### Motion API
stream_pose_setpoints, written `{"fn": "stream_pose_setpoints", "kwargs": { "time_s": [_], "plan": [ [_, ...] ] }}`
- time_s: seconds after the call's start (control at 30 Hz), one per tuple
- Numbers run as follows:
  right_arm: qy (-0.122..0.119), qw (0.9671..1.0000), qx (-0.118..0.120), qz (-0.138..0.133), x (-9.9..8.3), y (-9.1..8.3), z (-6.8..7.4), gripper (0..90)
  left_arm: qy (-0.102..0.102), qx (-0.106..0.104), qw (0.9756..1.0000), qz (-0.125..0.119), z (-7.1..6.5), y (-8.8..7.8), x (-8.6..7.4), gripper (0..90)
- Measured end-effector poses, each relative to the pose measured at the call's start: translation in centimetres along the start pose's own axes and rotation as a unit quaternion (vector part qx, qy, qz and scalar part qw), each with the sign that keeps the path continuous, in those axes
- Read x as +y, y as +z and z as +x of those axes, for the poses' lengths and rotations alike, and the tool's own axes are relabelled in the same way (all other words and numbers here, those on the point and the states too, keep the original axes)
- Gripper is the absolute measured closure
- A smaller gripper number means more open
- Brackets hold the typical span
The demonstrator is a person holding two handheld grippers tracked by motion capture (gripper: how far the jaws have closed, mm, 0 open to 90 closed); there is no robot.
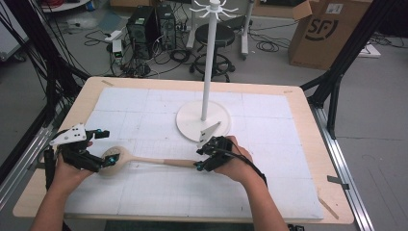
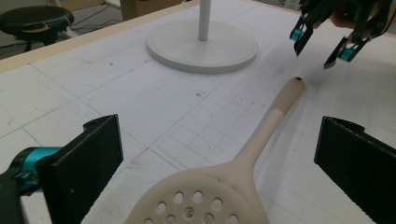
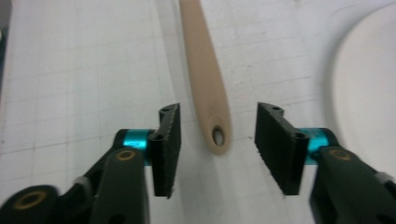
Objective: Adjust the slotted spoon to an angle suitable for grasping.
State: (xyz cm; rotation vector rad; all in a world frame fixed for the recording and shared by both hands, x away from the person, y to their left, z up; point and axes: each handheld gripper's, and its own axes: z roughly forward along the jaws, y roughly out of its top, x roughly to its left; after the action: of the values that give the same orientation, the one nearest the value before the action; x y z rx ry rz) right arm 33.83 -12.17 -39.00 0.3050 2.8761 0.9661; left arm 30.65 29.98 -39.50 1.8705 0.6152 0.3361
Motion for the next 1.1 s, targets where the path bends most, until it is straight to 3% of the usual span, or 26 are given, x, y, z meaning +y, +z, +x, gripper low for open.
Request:
{"fn": "stream_pose_setpoints", "kwargs": {
  "time_s": [0.1, 0.2, 0.3, 0.47, 0.57, 0.67, 0.77, 0.83, 0.97, 1.03, 1.1],
  "plan": [
    [0.019, 0.9993, -0.012, -0.030, -1.0, -1.8, 0.1, 44.9, 0.002, 0.000, 1.0000, 0.001, -0.1, 0.1, 0.1, 1.7],
    [0.042, 0.9977, -0.005, -0.054, -2.3, -3.4, -0.1, 53.6, 0.002, -0.001, 1.0000, 0.002, -0.1, 0.1, 0.1, 1.7],
    [0.053, 0.9957, -0.022, -0.073, -3.7, -4.8, 0.0, 48.9, 0.002, -0.001, 1.0000, 0.002, -0.2, 0.2, 0.2, 1.7],
    [0.078, 0.9902, -0.046, -0.106, -6.1, -6.7, 0.4, 44.5, 0.004, -0.001, 1.0000, 0.005, -0.2, 0.3, 0.2, 1.7],
    [0.099, 0.9858, -0.062, -0.120, -7.4, -7.2, 0.8, 39.9, 0.004, -0.001, 1.0000, 0.005, -0.3, 0.3, 0.2, 1.7],
    [0.106, 0.9826, -0.078, -0.131, -8.7, -7.3, 1.2, 38.2, 0.003, -0.003, 1.0000, 0.003, -0.3, 0.3, 0.2, 1.7],
    [0.142, 0.9747, -0.095, -0.144, -10.2, -7.3, 1.5, 38.1, 0.002, -0.002, 1.0000, 0.004, -0.3, 0.3, 0.2, 1.7],
    [0.169, 0.9674, -0.100, -0.160, -11.3, -7.4, 1.7, 36.6, 0.002, -0.003, 1.0000, 0.006, -0.3, 0.4, 0.2, 1.7],
    [0.191, 0.9573, -0.125, -0.178, -12.9, -7.9, 1.5, 31.8, 0.003, -0.006, 1.0000, 0.005, -0.3, 0.6, 0.2, 1.7],
    [0.200, 0.9495, -0.140, -0.197, -13.3, -8.5, 1.6, 29.5, 0.003, -0.006, 1.0000, 0.006, -0.3, 0.7, 0.2, 1.7],
    [0.204, 0.9454, -0.147, -0.207, -13.5, -8.9, 1.6, 28.5, 0.002, -0.009, 0.9999, 0.006, -0.3, 0.9, 0.2, 1.7]
  ]
}}
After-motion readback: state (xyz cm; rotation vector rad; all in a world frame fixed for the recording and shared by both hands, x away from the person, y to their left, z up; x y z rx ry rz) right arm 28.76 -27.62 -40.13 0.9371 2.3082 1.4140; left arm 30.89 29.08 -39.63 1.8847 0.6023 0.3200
